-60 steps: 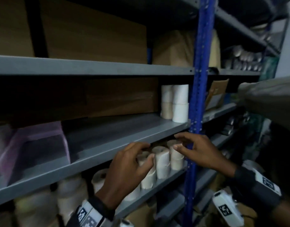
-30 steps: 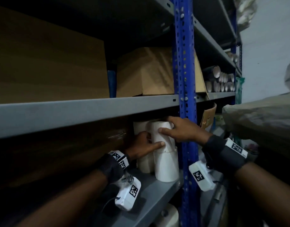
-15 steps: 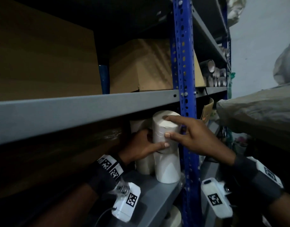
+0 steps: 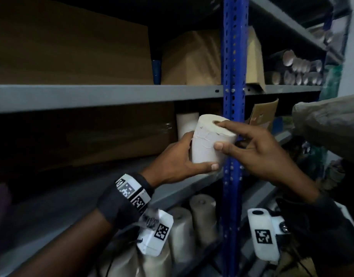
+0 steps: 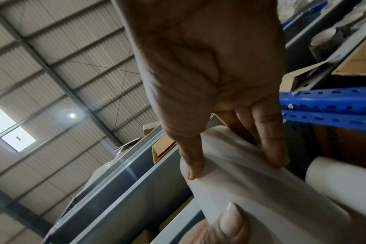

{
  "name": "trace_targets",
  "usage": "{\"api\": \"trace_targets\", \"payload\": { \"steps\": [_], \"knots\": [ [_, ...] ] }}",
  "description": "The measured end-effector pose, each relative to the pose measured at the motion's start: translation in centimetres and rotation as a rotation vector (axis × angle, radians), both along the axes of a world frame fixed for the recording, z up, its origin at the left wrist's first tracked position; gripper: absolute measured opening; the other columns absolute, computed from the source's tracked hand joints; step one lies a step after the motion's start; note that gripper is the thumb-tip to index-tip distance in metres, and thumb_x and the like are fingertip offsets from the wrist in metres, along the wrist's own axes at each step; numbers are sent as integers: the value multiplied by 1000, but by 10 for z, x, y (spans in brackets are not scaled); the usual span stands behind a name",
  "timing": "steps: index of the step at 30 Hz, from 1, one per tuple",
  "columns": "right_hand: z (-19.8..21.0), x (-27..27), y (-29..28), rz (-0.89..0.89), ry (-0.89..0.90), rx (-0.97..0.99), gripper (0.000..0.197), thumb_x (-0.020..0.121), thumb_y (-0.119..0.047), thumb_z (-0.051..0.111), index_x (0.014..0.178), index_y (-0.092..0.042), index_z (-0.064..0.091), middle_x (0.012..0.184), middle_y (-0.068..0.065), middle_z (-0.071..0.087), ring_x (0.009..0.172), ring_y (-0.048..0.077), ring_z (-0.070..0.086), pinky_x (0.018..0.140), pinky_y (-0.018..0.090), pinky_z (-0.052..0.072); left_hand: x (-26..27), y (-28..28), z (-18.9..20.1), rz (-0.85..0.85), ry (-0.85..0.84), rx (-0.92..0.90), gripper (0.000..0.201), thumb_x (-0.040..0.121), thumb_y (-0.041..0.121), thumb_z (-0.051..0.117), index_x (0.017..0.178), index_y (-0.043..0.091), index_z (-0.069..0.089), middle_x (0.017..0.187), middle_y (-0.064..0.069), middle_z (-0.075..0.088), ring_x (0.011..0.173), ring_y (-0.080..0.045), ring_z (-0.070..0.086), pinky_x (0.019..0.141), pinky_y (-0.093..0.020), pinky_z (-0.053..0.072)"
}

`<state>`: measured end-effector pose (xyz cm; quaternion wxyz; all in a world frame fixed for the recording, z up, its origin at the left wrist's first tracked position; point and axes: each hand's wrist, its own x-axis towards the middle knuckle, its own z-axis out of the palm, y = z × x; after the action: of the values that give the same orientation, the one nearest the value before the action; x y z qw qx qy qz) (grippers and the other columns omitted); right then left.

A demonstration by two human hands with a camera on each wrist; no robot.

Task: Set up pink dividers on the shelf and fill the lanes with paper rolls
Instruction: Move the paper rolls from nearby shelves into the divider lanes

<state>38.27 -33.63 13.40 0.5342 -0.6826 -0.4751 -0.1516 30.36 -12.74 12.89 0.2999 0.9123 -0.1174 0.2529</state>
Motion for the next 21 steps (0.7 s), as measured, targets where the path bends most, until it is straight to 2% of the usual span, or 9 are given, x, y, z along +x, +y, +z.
{"api": "trace_targets", "payload": {
  "steps": [2,4,5,7,9,12,16,19,21],
  "knots": [
    [-9,-25,-7,121,46,21,59,73,-44,75,128,-27,64,130,-10,64,123,8,58,100,41,52,-35,-16,-17,41,-8,-79,88,76,53,88,149,38,40,139,24,56,117,14,56,96,-14,51],
    [-16,-50,-12,219,89,28,55,73,-37,76,125,-24,65,128,-8,65,121,7,59,99,38,53,-72,-32,-34,61,-10,-192,80,74,53,88,139,48,42,136,26,59,122,7,58,102,-28,54],
    [-19,-62,-14,256,102,24,54,73,-34,76,125,-22,66,127,-7,66,120,7,60,98,37,53,-89,-39,-42,79,-17,-236,75,72,55,87,133,55,43,133,29,60,121,8,59,101,-27,55],
    [-25,-87,-17,325,118,-20,53,73,-32,76,124,-21,66,126,-7,67,119,7,61,98,36,53,-125,-53,-57,147,-57,-289,68,70,59,85,125,62,45,126,40,59,117,13,59,90,-14,54],
    [-33,-112,-19,388,131,-67,52,75,-31,76,125,-20,65,125,-8,67,117,8,62,97,35,54,-160,-63,-76,235,-111,-326,73,69,61,85,130,57,46,124,40,59,115,14,59,83,-10,52],
    [-47,-150,-18,480,153,-117,53,75,-31,78,125,-21,66,124,-12,68,116,6,63,95,28,54,-209,-75,-106,344,-185,-379,74,70,57,86,133,53,47,125,32,64,114,8,63,84,-17,57],
    [-68,-200,-15,559,154,-216,54,71,-42,80,122,-35,67,123,-26,64,116,-4,60,95,19,51,-276,-89,-137,446,-265,-373,70,73,49,85,132,53,48,128,28,63,116,0,65,87,-25,59],
    [-81,-235,-12,577,64,-318,57,70,-54,79,124,-45,63,127,-33,58,121,-9,54,99,21,50,-327,-98,-156,501,-308,-367,72,76,49,84,136,57,45,131,24,63,118,-6,65,86,-27,60],
    [-87,-263,-9,641,32,-381,58,73,-57,77,127,-46,60,131,-31,57,122,-7,53,99,27,51,-364,-103,-170,510,-320,-384,72,79,47,84,140,53,46,133,18,65,118,-11,67,86,-31,61]
  ]
}}
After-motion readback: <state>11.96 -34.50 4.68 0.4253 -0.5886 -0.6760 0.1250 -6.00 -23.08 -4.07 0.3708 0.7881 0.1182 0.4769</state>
